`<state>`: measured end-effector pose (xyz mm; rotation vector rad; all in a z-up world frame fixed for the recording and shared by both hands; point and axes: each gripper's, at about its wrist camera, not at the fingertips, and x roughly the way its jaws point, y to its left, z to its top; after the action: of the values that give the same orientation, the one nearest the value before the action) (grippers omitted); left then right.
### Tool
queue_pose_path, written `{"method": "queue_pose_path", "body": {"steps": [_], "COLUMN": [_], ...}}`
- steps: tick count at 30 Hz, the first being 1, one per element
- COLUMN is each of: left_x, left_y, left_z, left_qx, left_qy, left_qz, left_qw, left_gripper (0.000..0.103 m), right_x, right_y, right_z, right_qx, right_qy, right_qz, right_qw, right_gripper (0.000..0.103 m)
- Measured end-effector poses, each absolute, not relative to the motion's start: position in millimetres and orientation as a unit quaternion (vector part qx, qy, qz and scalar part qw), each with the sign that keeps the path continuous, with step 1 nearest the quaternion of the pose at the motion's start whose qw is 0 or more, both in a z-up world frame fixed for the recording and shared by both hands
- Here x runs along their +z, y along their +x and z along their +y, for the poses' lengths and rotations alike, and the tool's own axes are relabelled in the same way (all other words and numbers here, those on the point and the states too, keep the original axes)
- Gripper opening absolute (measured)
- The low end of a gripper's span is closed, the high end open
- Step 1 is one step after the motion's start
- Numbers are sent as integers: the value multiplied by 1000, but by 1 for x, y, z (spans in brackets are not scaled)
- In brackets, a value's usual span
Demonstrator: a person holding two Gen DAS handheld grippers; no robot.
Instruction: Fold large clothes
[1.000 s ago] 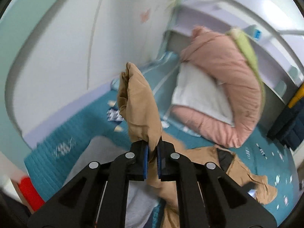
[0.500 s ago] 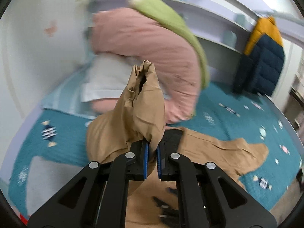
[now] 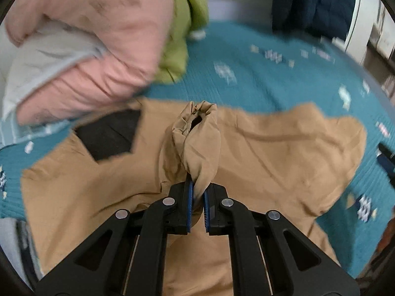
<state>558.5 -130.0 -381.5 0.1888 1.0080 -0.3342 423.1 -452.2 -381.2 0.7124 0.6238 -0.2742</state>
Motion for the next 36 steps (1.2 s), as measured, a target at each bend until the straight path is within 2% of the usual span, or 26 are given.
{"method": "queue_pose_path", "body": {"steps": [3,5,6,7,9,10,13,22,23,25,26,29,32,36], "left_x": [-410,-413,-412,-406,-391,-385,-383,-438,-441,-445,-444,-429,-392,-349], "left_y": [556,553,552,551,546,544,546,555,555,554,554,552,546,534], "left_z": [-141,-146,-145,-144,-142,-142,-156,-200,-200,-207,-209,-199,-169,-117], "left_qx": [-156,-161,-171,-184,-204,-216,-215,-193,-191,-187,-188,-208,-239,-218], "left_qy": [110,114,106,87,51,36,34,103,109,137,149,118,38,7], "left_qz": [521,523,523,519,499,491,492,542,543,537,534,527,495,456], "left_qw": [832,829,828,830,840,843,843,812,811,811,810,815,835,863], "left_gripper": [10,18,29,51,65,67,69,68,68,68,68,69,70,70], "right_x": [-399,-409,-416,-421,-431,-436,-444,-450,-451,-456,-456,-426,-374,-310], "right_y": [430,426,420,422,412,415,421,444,451,463,466,463,470,487], "right_z": [-478,-490,-505,-512,-524,-530,-542,-550,-548,-545,-543,-529,-501,-429], "right_qx": [-167,-179,-189,-194,-203,-199,-191,-127,-118,-93,-89,-94,-61,22], "right_qy": [360,381,398,407,420,434,449,474,469,478,487,467,417,348], "right_qz": [307,310,312,315,314,313,309,287,292,298,295,269,231,205], "right_qw": [865,852,842,835,827,821,816,823,825,821,817,837,877,915], "right_gripper": [56,57,59,60,60,60,60,61,57,25,16,13,13,13]}}
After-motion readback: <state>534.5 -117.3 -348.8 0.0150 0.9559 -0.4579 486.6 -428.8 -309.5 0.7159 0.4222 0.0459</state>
